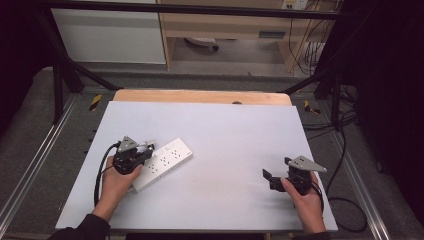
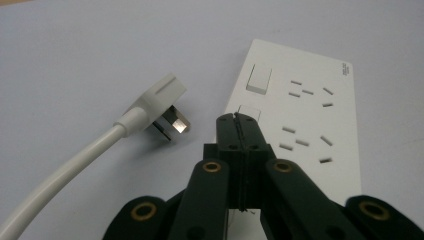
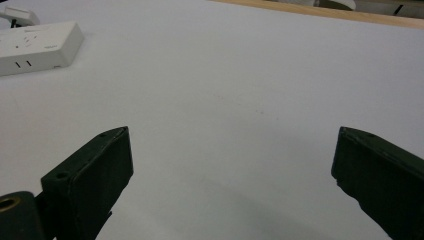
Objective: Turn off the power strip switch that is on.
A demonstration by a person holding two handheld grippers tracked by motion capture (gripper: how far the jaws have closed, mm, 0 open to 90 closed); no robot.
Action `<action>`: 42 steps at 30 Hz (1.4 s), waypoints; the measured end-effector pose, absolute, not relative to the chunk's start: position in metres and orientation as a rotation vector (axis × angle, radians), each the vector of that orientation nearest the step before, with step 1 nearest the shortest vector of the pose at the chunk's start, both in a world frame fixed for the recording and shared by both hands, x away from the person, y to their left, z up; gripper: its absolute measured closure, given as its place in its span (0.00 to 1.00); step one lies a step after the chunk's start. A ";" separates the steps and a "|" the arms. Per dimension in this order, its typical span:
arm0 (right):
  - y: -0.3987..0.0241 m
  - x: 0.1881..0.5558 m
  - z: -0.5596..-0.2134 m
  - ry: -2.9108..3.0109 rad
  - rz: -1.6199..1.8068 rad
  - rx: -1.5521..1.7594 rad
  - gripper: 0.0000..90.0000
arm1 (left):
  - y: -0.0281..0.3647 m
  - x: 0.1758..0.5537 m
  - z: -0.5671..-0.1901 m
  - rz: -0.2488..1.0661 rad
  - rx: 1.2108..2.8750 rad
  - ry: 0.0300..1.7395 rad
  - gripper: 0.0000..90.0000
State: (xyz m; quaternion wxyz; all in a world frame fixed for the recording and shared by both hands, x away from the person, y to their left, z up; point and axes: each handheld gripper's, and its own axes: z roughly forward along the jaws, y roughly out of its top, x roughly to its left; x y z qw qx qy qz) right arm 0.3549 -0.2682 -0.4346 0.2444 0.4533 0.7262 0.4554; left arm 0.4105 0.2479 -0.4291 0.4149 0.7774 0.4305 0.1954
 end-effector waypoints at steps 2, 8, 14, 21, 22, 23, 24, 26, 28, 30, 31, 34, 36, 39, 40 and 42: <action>-0.268 0.355 -0.435 1.983 1.244 1.239 0.04 | 0.248 0.410 -0.429 0.487 1.944 1.078 1.00; -0.268 0.355 -0.435 1.983 1.244 1.239 0.04 | 0.249 0.410 -0.428 0.485 1.927 1.068 1.00; -0.268 0.355 -0.435 1.983 1.243 1.237 0.04 | 0.249 0.409 -0.428 0.492 1.905 1.058 1.00; -0.268 0.355 -0.435 1.983 1.243 1.238 0.04 | 0.246 0.408 -0.427 0.508 1.866 1.035 0.83; -0.268 0.355 -0.435 1.984 1.242 1.236 0.04 | 0.246 0.408 -0.426 0.510 1.860 1.031 0.79; -0.268 0.355 -0.435 1.984 1.242 1.236 0.04 | 0.246 0.407 -0.426 0.511 1.854 1.026 0.77; -0.268 0.355 -0.435 1.984 1.242 1.237 0.04 | 0.245 0.407 -0.426 0.517 1.850 1.022 0.73; -0.268 0.355 -0.435 1.983 1.242 1.239 0.04 | 0.245 0.407 -0.425 0.516 1.838 1.014 0.68; -0.268 0.355 -0.435 1.984 1.241 1.239 0.04 | 0.244 0.407 -0.424 0.513 1.820 1.009 0.63; -0.268 0.355 -0.435 1.984 1.240 1.240 0.04 | 0.243 0.407 -0.424 0.503 1.802 1.009 0.56; -0.268 0.355 -0.435 1.984 1.240 1.240 0.04 | 0.243 0.407 -0.424 0.501 1.795 1.008 0.54; -0.268 0.355 -0.435 1.984 1.240 1.243 0.04 | 0.241 0.407 -0.423 0.485 1.779 1.015 0.44; -0.268 0.355 -0.435 1.984 1.241 1.246 0.04 | 0.239 0.406 -0.423 0.481 1.773 1.015 0.37; -0.268 0.355 -0.435 1.984 1.242 1.246 0.04 | 0.237 0.404 -0.419 0.512 1.744 0.998 0.27; -0.268 0.355 -0.435 1.983 1.242 1.245 0.04 | 0.236 0.404 -0.418 0.525 1.730 0.994 0.23; -0.268 0.355 -0.435 1.981 1.245 1.249 0.03 | 0.235 0.403 -0.416 0.534 1.712 0.985 0.14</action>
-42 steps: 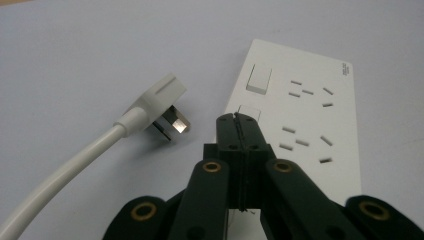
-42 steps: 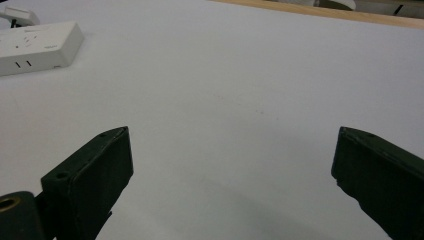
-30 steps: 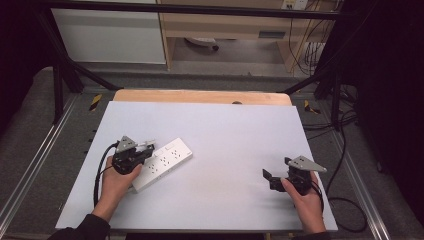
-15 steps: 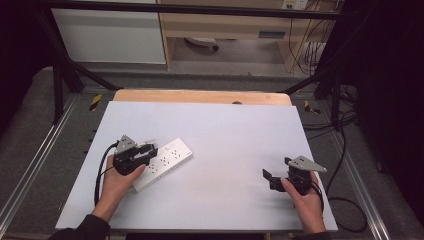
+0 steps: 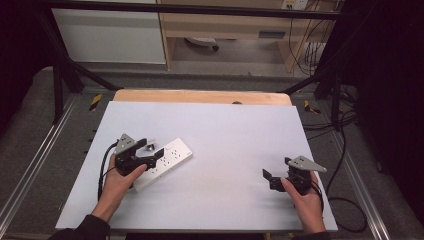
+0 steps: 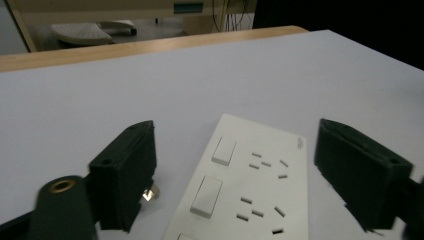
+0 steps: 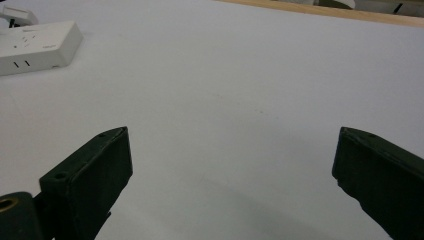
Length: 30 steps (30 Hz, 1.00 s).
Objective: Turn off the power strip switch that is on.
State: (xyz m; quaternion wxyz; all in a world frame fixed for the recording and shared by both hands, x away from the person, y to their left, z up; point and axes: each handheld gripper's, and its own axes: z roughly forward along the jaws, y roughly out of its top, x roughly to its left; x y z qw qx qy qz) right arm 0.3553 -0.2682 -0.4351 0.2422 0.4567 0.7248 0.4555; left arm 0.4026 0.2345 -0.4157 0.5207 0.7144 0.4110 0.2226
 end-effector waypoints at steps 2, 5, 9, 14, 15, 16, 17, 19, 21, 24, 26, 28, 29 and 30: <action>-0.268 0.355 -0.435 1.985 1.243 1.246 0.03 | 0.234 0.401 -0.414 0.537 1.700 0.974 0.09; -0.268 0.355 -0.435 1.991 1.246 1.232 0.03 | 0.234 0.401 -0.413 0.552 1.683 0.964 0.07; -0.268 0.355 -0.435 1.993 1.250 1.234 0.03 | 0.234 0.400 -0.411 0.559 1.660 0.959 0.06; -0.268 0.355 -0.435 1.992 1.262 1.224 0.03 | 0.234 0.399 -0.409 0.569 1.640 0.980 0.05; -0.268 0.355 -0.435 1.993 1.263 1.224 0.03 | 0.234 0.399 -0.408 0.566 1.640 0.978 0.05; -0.268 0.355 -0.435 1.994 1.264 1.223 0.03 | 0.234 0.399 -0.408 0.560 1.637 0.976 0.05; -0.268 0.355 -0.435 1.994 1.265 1.222 0.03 | 0.233 0.398 -0.407 0.551 1.634 0.975 0.05; -0.268 0.354 -0.434 1.992 1.271 1.218 0.02 | 0.233 0.396 -0.405 0.531 1.626 0.971 0.05; -0.268 0.354 -0.434 1.994 1.274 1.212 0.02 | 0.232 0.393 -0.402 0.527 1.618 0.960 0.05; -0.268 0.354 -0.434 1.997 1.280 1.210 0.02 | 0.232 0.390 -0.396 0.532 1.612 0.941 0.05; -0.268 0.354 -0.435 1.997 1.278 1.209 0.02 | 0.234 0.388 -0.393 0.538 1.611 0.936 0.05; -0.268 0.354 -0.435 1.994 1.278 1.214 0.02 | 0.237 0.386 -0.390 0.545 1.599 0.939 0.05; -0.268 0.354 -0.435 1.992 1.279 1.216 0.02 | 0.238 0.385 -0.389 0.547 1.594 0.941 0.05; -0.268 0.354 -0.434 1.994 1.279 1.215 0.02 | 0.240 0.385 -0.388 0.547 1.592 0.939 0.05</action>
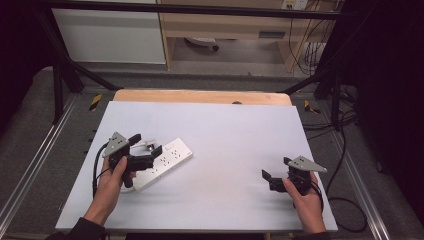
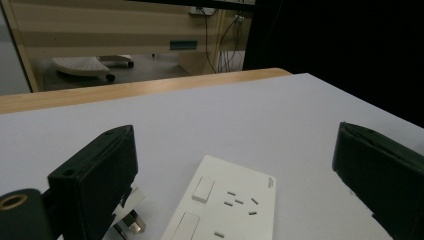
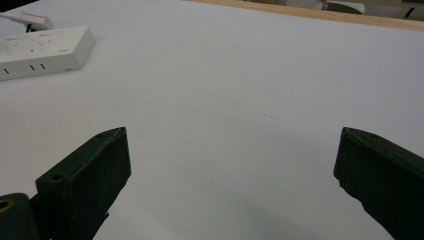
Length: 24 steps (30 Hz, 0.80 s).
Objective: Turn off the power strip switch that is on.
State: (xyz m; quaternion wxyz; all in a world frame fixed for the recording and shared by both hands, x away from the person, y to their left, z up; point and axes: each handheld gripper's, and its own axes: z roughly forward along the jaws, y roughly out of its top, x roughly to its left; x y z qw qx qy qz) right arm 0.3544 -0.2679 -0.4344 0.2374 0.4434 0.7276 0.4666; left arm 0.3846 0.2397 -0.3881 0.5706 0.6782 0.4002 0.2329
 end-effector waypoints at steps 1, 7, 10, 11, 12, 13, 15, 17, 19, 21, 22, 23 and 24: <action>-0.268 0.354 -0.435 1.995 1.277 1.214 0.02 | 0.241 0.384 -0.387 0.548 1.592 0.937 0.04; -0.268 0.354 -0.435 1.997 1.274 1.216 0.02 | 0.250 0.382 -0.381 0.569 1.570 0.945 0.04; -0.268 0.354 -0.435 1.999 1.274 1.215 0.02 | 0.253 0.380 -0.378 0.579 1.559 0.938 0.04; -0.268 0.354 -0.435 1.999 1.274 1.215 0.02 | 0.254 0.380 -0.376 0.577 1.557 0.938 0.04; -0.268 0.354 -0.435 1.999 1.274 1.217 0.02 | 0.255 0.379 -0.375 0.576 1.557 0.935 0.04; -0.268 0.355 -0.435 2.000 1.273 1.217 0.02 | 0.256 0.379 -0.374 0.575 1.557 0.936 0.04; -0.268 0.355 -0.435 1.999 1.278 1.218 0.02 | 0.258 0.378 -0.373 0.575 1.555 0.934 0.04; -0.268 0.355 -0.435 1.999 1.279 1.217 0.02 | 0.260 0.377 -0.371 0.570 1.550 0.934 0.04; -0.268 0.354 -0.435 2.000 1.279 1.216 0.02 | 0.262 0.376 -0.369 0.568 1.549 0.933 0.04; -0.268 0.354 -0.435 2.000 1.279 1.216 0.02 | 0.264 0.374 -0.367 0.565 1.548 0.933 0.04; -0.268 0.354 -0.435 1.997 1.280 1.216 0.02 | 0.265 0.374 -0.366 0.568 1.549 0.932 0.04; -0.268 0.354 -0.435 1.997 1.277 1.217 0.02 | 0.266 0.373 -0.365 0.569 1.550 0.930 0.04; -0.268 0.355 -0.435 1.997 1.276 1.217 0.03 | 0.267 0.372 -0.364 0.571 1.550 0.932 0.04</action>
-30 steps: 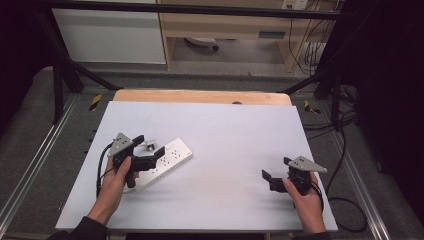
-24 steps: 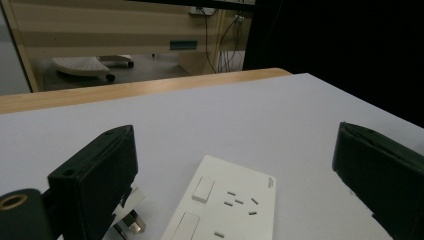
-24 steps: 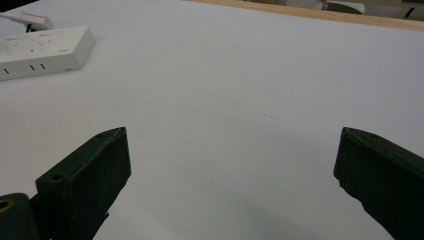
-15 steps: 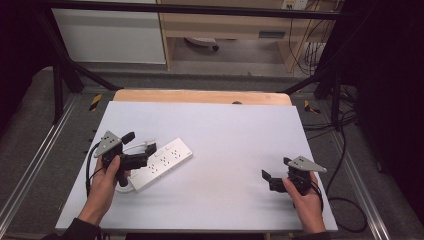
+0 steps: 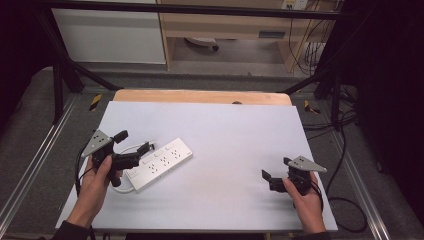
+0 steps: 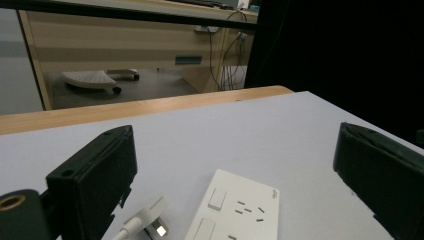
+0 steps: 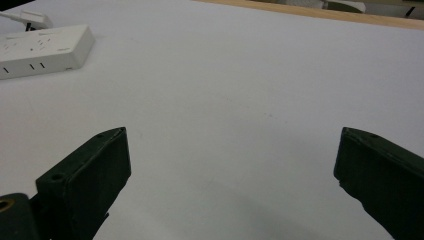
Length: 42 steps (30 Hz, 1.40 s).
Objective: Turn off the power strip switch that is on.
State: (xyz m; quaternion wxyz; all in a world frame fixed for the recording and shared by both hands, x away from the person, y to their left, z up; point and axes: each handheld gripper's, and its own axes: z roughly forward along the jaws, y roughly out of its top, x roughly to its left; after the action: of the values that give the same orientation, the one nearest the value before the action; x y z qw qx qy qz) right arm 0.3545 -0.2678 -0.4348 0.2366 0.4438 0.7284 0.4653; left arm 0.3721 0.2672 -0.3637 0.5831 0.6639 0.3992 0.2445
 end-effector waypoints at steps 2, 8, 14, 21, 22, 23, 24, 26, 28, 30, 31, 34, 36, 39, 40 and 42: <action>-0.268 0.355 -0.435 2.000 1.269 1.216 0.03 | 0.270 0.370 -0.362 0.575 1.554 0.931 0.04; -0.268 0.355 -0.435 1.995 1.272 1.225 0.02 | 0.279 0.364 -0.359 0.585 1.555 0.935 0.04; -0.269 0.355 -0.434 1.993 1.279 1.226 0.02 | 0.289 0.359 -0.354 0.592 1.536 0.946 0.04; -0.268 0.355 -0.435 1.998 1.280 1.222 0.02 | 0.295 0.349 -0.352 0.596 1.537 0.940 0.04; -0.268 0.355 -0.435 1.998 1.281 1.226 0.02 | 0.295 0.348 -0.353 0.595 1.539 0.940 0.04; -0.268 0.355 -0.435 1.998 1.282 1.226 0.02 | 0.295 0.346 -0.353 0.593 1.542 0.938 0.04; -0.268 0.355 -0.435 1.997 1.282 1.224 0.02 | 0.296 0.345 -0.352 0.592 1.545 0.938 0.04; -0.269 0.355 -0.435 1.997 1.282 1.224 0.02 | 0.298 0.342 -0.352 0.583 1.548 0.935 0.04; -0.269 0.355 -0.435 1.996 1.281 1.226 0.02 | 0.300 0.340 -0.353 0.577 1.548 0.932 0.04; -0.269 0.355 -0.435 1.995 1.280 1.225 0.02 | 0.303 0.338 -0.354 0.582 1.540 0.943 0.04; -0.269 0.354 -0.434 1.995 1.280 1.226 0.02 | 0.305 0.337 -0.354 0.583 1.538 0.944 0.04; -0.269 0.355 -0.434 1.992 1.278 1.227 0.02 | 0.310 0.334 -0.355 0.586 1.533 0.947 0.04; -0.270 0.355 -0.434 1.986 1.282 1.229 0.02 | 0.312 0.332 -0.356 0.581 1.531 0.947 0.04; -0.270 0.355 -0.435 1.986 1.282 1.233 0.02 | 0.317 0.329 -0.357 0.584 1.521 0.958 0.04; -0.270 0.356 -0.435 1.988 1.278 1.230 0.02 | 0.319 0.328 -0.357 0.585 1.517 0.960 0.04; -0.270 0.356 -0.435 1.989 1.278 1.229 0.02 | 0.322 0.326 -0.359 0.587 1.516 0.964 0.04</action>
State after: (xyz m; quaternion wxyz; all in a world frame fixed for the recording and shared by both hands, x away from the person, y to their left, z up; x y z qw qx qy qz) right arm 0.3558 -0.2695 -0.4348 0.2363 0.4482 0.7252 0.4661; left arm 0.3261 0.3217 -0.3586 0.5858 0.6500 0.4135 0.2518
